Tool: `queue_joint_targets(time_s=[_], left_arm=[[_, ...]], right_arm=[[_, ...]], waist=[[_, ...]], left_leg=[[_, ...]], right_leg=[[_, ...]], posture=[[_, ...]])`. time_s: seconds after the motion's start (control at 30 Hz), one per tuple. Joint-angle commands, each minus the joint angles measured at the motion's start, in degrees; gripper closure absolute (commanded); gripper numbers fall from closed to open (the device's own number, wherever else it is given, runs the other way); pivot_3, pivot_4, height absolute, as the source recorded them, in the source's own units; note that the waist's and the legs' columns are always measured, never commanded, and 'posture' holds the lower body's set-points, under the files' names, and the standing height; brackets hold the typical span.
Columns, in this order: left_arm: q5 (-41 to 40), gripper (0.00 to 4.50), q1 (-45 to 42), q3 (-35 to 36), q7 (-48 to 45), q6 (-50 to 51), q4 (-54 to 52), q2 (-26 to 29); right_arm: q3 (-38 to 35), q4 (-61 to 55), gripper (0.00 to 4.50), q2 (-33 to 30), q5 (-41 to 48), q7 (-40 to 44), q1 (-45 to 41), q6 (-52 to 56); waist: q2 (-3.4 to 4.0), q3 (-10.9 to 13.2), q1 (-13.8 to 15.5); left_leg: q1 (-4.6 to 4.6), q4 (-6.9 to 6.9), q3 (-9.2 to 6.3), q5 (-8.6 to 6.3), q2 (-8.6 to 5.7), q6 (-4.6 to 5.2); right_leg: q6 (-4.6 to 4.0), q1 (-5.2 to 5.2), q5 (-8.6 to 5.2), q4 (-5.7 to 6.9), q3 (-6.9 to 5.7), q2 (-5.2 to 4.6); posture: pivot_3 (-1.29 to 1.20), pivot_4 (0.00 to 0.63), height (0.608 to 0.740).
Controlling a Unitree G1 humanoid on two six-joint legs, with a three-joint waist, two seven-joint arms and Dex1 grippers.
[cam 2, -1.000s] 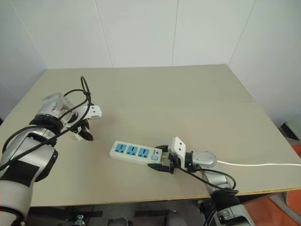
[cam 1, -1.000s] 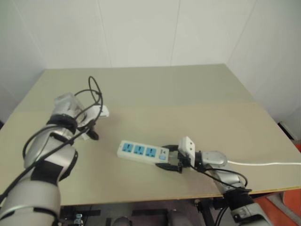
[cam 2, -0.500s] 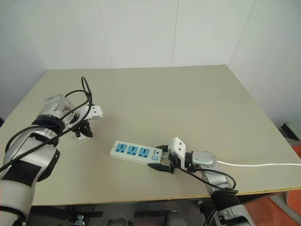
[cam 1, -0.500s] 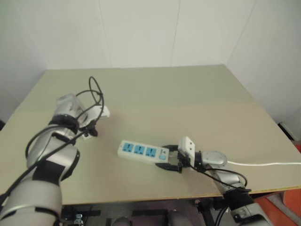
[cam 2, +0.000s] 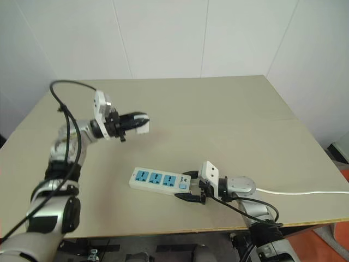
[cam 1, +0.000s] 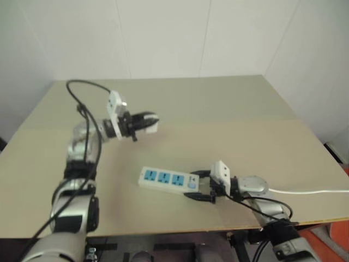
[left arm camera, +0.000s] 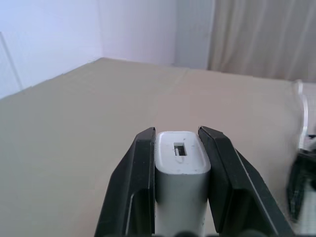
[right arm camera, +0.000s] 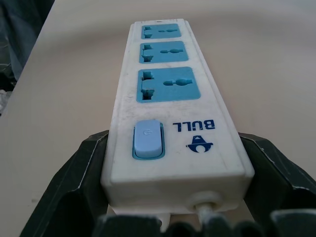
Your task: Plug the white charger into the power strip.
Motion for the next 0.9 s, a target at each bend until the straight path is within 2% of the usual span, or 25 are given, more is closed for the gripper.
queue_joint_targets(time_s=[0.03, 0.3, 0.5, 0.6, 0.77, 0.9], left_arm=[[-4.86, 3.49, 1.76, -1.35, -3.62, 3.14, -7.63, -0.33], [-14.03, 3.49, 3.11, -0.64, -7.57, 11.96, -11.58, -0.59], [-19.37, 3.49, 4.44, 0.53, -9.27, 17.32, -12.06, -0.2], [-20.96, 3.49, 6.47, 0.9, -11.41, 16.52, -11.82, -0.7], [-16.54, 3.49, 8.48, -3.19, -13.99, 9.97, -10.46, -1.33], [-13.76, 3.49, 7.87, -4.92, -13.67, 4.18, -7.51, -3.83]], right_arm=[[1.36, 3.57, 1.08, -0.38, -1.05, 2.88, -3.04, -1.88], [3.29, 18.38, 1.08, 1.13, -3.5, 8.79, -12.23, -7.24], [4.25, 25.93, 1.08, 2.55, -5.25, 10.23, -15.25, -11.26], [4.37, 27.82, 1.08, 3.46, -5.56, 10.29, -15.58, -12.49], [4.16, 28.91, 1.08, 4.31, -5.82, 10.34, -15.58, -13.33], [4.04, 28.46, 1.08, 4.39, -5.89, 10.43, -15.14, -13.13]], waist=[[0.0, 0.0, 0.07], [0.0, 0.0, -0.76], [0.0, -0.01, -1.27], [0.0, -0.02, -1.45], [-0.04, -0.04, -1.39], [-0.05, -0.05, -1.42]], left_leg=[[0.01, 0.02, -0.01, 0.0, 0.0, 0.0], [0.16, 0.04, -0.04, 0.0, 0.03, 0.0], [0.25, 0.03, -0.06, 0.0, 0.04, 0.0], [0.59, 0.02, -0.07, 0.0, 0.07, 0.01], [1.03, -0.08, -0.06, 0.0, 0.11, 0.01], [1.03, -0.09, -0.05, 0.0, 0.12, 0.01]], right_leg=[[0.0, 0.0, 0.0, -0.03, -0.01, 0.01], [-0.01, 0.12, 0.0, -0.2, 0.0, 0.06], [-0.02, 0.29, 0.01, -0.32, -0.02, 0.05], [-0.02, 0.64, 0.01, -0.38, -0.03, 0.08], [-0.02, 0.99, 0.01, -0.42, -0.01, 0.13], [-0.03, 0.99, 0.01, -0.41, 0.0, 0.15]], posture=[[0.0, 0.15, 0.74], [0.0, 0.15, 0.74], [0.0, 0.15, 0.74], [0.0, 0.15, 0.74], [0.0, 0.15, 0.74], [0.0, 0.15, 0.74]])
